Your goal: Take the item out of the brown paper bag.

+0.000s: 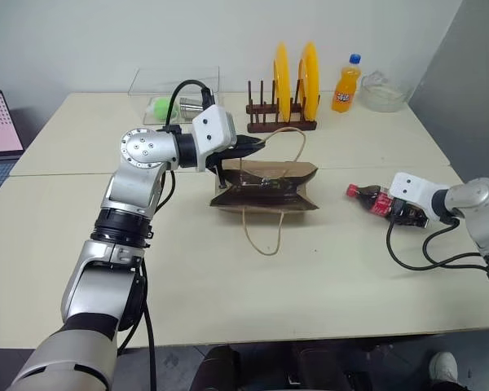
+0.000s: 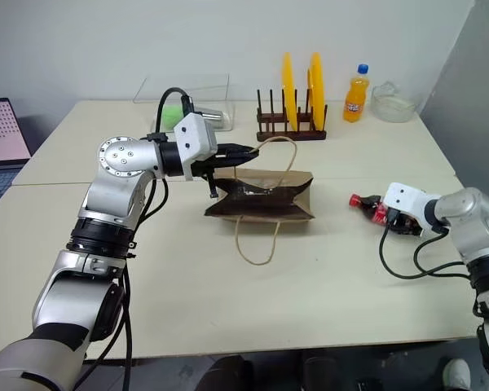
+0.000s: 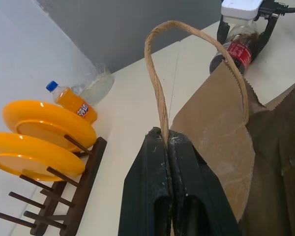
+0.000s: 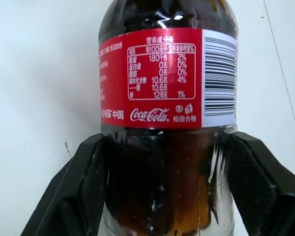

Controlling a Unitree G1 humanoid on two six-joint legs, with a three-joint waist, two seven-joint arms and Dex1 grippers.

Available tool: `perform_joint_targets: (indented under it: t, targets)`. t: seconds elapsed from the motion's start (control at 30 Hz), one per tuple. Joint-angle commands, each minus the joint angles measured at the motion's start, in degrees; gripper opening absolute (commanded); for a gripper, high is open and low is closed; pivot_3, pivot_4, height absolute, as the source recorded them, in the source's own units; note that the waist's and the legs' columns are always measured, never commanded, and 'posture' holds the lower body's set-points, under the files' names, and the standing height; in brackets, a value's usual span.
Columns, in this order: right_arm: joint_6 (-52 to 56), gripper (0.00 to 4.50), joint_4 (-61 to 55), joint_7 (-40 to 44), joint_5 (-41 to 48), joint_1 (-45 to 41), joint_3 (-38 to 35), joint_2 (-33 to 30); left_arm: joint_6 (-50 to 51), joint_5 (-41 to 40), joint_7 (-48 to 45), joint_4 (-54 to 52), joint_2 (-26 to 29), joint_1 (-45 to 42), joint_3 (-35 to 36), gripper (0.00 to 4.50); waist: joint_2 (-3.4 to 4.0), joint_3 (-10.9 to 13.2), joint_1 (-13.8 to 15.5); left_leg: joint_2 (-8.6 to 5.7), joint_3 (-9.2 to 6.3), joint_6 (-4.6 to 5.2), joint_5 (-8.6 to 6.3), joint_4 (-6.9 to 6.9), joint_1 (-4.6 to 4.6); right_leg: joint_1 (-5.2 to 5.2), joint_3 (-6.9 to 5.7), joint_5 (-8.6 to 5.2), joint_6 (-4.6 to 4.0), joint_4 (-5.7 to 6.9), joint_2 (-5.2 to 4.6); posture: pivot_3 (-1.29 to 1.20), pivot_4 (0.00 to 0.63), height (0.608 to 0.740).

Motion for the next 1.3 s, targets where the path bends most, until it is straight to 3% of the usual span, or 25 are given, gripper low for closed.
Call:
perform_joint_targets:
  t: [0.03, 0.23, 0.5, 0.7, 0.8, 1.0, 1.2, 1.3]
  targets:
    - [-2.05, 4.43, 1.6, 1.18, -0.44, -1.65, -0.03, -0.06, -0.5, -0.19, 0.58, -1.34, 0.3, -0.85, 0.62, 0.0, 0.0, 0.0, 0.02, 0.0, 0.0, 0.0, 0.0, 0.0, 0.0, -0.01, 0.0, 0.0, 0.0, 0.01, 0.0, 0.0, 0.15, 0.74]
    - [-2.93, 4.47, -2.0, 3.56, 1.19, -1.18, -2.33, -2.28, -0.63, -0.14, 0.48, -0.76, 0.27, -1.02, 0.55, 0.0, 0.01, 0.0, 0.1, 0.0, -0.05, -0.01, 0.0, -0.03, -0.02, -0.02, -0.04, 0.0, -0.01, 0.02, 0.0, 0.0, 0.15, 0.74]
    - [9.25, 4.47, -29.72, 13.02, 17.89, 9.25, -16.16, -8.54, -0.65, 0.26, 0.78, 0.58, 0.22, -1.59, 0.45, 0.0, 0.04, 0.02, 0.47, -0.01, -0.23, 0.0, 0.0, -0.03, -0.07, 0.0, -0.15, 0.0, 0.0, 0.01, -0.01, 0.0, 0.15, 0.74]
    - [26.55, 4.47, -53.12, 4.85, 32.57, 14.62, -27.03, -2.34, 0.51, 0.34, 0.8, 2.49, -0.26, -2.97, 0.4, 0.0, 0.04, 0.02, 0.37, 0.0, -0.26, -0.01, 0.0, -0.01, -0.03, 0.02, -0.15, -0.01, 0.02, 0.04, 0.0, 0.0, 0.15, 0.74]
    - [32.07, 4.5, -60.86, -1.69, 35.42, 17.43, -28.97, 1.68, 1.93, 0.24, 0.34, 3.19, -0.04, -3.7, 0.5, 0.6, 0.04, 0.02, 0.62, -0.01, -0.36, -0.01, 0.0, -0.01, -0.05, 0.05, -0.23, -0.03, 0.05, 0.03, 0.0, 0.0, 0.15, 0.74]
    - [38.56, 4.5, -69.83, -14.51, 38.14, 20.91, -29.82, 10.41, 0.39, 1.48, 0.0, 6.97, 0.54, -6.49, 0.48, 2.49, 0.04, 0.02, 0.95, -0.04, -0.33, -0.01, 0.0, -0.01, -0.09, 0.02, -0.18, -0.02, 0.04, 0.01, -0.03, 0.0, 0.15, 0.74]
    - [37.98, 4.5, -70.89, -20.78, 37.61, 21.96, -28.41, 12.61, -6.64, 5.74, 5.31, 16.43, 0.83, -12.08, 0.8, 4.35, 0.04, 0.02, 1.05, -0.05, -0.32, 0.0, 0.0, -0.01, -0.09, 0.02, -0.2, -0.07, 0.13, 0.0, -0.02, 0.0, 0.15, 0.74]
    - [37.29, 4.5, -70.7, -21.63, 37.8, 22.49, -27.74, 12.29, -9.07, 6.24, 8.2, 19.67, 0.71, -13.95, 1.71, 4.45, 0.04, 0.02, 1.06, -0.05, -0.33, 0.0, -0.01, -0.02, -0.1, 0.02, -0.21, -0.08, 0.14, 0.0, -0.02, 0.0, 0.15, 0.74]
